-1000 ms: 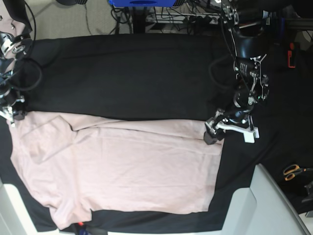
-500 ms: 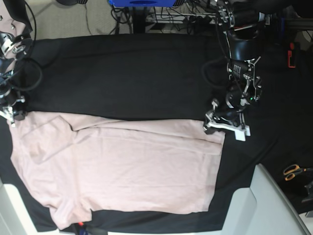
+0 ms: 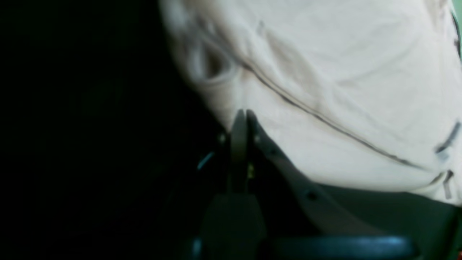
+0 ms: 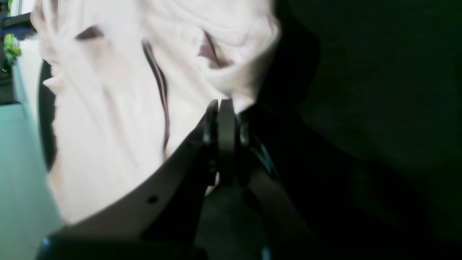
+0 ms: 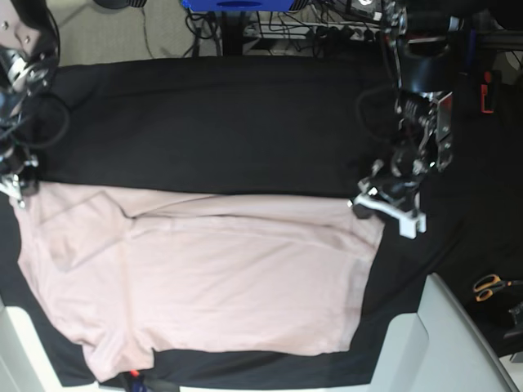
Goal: Fold the T-shirt properly
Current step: 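Regrasp the shoulder edge and drag the shirt further from the hem, then release the shirt and move the right gripper to the hem corner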
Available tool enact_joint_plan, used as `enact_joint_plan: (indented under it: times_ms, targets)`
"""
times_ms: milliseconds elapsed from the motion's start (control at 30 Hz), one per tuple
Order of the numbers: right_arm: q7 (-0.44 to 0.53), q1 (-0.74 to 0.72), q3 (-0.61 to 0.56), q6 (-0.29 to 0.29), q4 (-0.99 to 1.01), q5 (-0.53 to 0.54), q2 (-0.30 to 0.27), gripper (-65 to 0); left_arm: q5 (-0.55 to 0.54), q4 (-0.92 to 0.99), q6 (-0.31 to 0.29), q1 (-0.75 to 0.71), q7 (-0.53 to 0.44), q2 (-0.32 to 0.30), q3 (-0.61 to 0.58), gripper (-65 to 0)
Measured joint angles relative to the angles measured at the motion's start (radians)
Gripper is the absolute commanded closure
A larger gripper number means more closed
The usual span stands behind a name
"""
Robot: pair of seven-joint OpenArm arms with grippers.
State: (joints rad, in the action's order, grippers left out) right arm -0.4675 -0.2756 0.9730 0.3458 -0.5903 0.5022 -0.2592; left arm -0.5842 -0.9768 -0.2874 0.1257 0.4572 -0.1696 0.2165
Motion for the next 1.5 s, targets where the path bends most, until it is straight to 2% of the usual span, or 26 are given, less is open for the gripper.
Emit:
enact_joint_plan:
  times_ms: [100,300,400,533,633,800,1033,1333,1500]
  targets:
    - [-0.039,0.028,0.005,-0.018,-0.084,-0.011,0.021,-0.2,0.0,-0.036,0.025,-0.032,0.005,-0.021,-0.011,0.0]
    - [-0.134,0.08,0.004,-0.019,-0.29,-0.013,0.084,-0.2,-0.006,-0.129,0.077,-0.112,0.004,-0.035,-0.012,0.0]
    - [-0.166,0.092,0.003,-0.066,-0.348,-0.005,0.093,-0.2,-0.005,-0.197,0.077,-0.167,0.006,-0.035,-0.014,0.0]
    - [-0.167,0.12,0.002,-0.077,-0.386,-0.005,0.103,-0.2,-0.01,-0.291,0.079,-0.25,0.005,-0.033,-0.009,0.0]
    - [-0.234,0.15,0.006,-0.077,-0.412,-0.009,0.105,-0.2,-0.006,-0.358,0.131,-0.322,0.006,-0.035,-0.007,0.0]
    - [-0.291,0.194,0.074,-0.076,-0.508,-0.006,0.145,-0.2,-0.008,-0.444,0.132,-0.405,0.003,-0.036,-0.004,0.0]
    - [-0.337,0.285,0.094,-0.077,-0.65,-0.005,0.193,-0.2,-0.007,-0.532,0.135,-0.525,0.0,-0.037,-0.003,0.0]
    - [-0.389,0.36,0.09,-0.071,-0.662,0.0,0.207,-0.2,-0.016,-0.599,0.13,-0.648,0.009,-0.023,0.137,0.0]
    - [-0.381,0.401,0.09,-0.069,-0.665,0.002,0.229,0.0,-0.015,-0.6,0.13,-0.668,0.004,-0.028,0.143,0.0]
